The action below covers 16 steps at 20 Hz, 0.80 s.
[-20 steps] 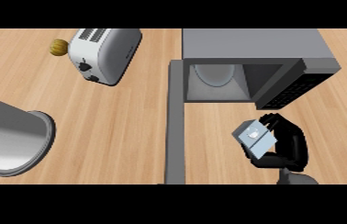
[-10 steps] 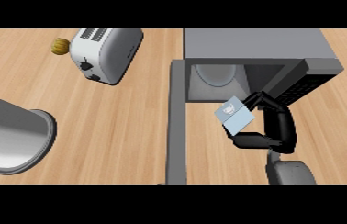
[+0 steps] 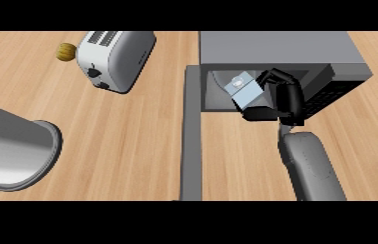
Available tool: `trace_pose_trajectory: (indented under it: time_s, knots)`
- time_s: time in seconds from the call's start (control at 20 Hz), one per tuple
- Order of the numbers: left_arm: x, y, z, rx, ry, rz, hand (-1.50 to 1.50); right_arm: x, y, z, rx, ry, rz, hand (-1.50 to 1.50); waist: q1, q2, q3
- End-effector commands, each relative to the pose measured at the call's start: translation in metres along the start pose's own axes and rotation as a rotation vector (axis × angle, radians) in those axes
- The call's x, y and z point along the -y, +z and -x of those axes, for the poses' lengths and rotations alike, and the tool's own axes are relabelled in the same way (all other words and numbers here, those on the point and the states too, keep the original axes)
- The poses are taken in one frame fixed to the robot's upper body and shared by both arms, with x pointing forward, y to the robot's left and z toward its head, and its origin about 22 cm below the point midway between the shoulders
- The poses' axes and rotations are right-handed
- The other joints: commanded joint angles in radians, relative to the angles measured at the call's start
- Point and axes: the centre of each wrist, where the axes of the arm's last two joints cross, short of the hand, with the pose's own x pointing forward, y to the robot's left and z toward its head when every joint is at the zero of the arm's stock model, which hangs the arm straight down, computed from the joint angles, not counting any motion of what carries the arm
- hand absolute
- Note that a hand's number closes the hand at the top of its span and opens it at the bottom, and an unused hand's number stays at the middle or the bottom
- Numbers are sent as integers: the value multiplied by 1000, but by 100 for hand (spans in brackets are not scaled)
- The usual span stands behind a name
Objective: Pick up the milk, place it into the microwave and close the microwave
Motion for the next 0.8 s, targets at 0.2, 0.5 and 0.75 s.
trace_pose_trajectory:
  time_s: [0.2, 0.5, 0.75]
  knots:
    - [-10, -1, 5, 8, 11, 21, -150, 0, -65, -5, -48, 27, -25, 150, 38, 16, -4]
    - [7, -16, 14, -4, 37, 67, -150, 4, -67, 2, -10, 110, 0, 150, 58, 25, -4]
    - [3, -29, 14, 12, 37, 98, -150, -4, -61, 8, 55, 198, 27, 150, 88, 39, -5]
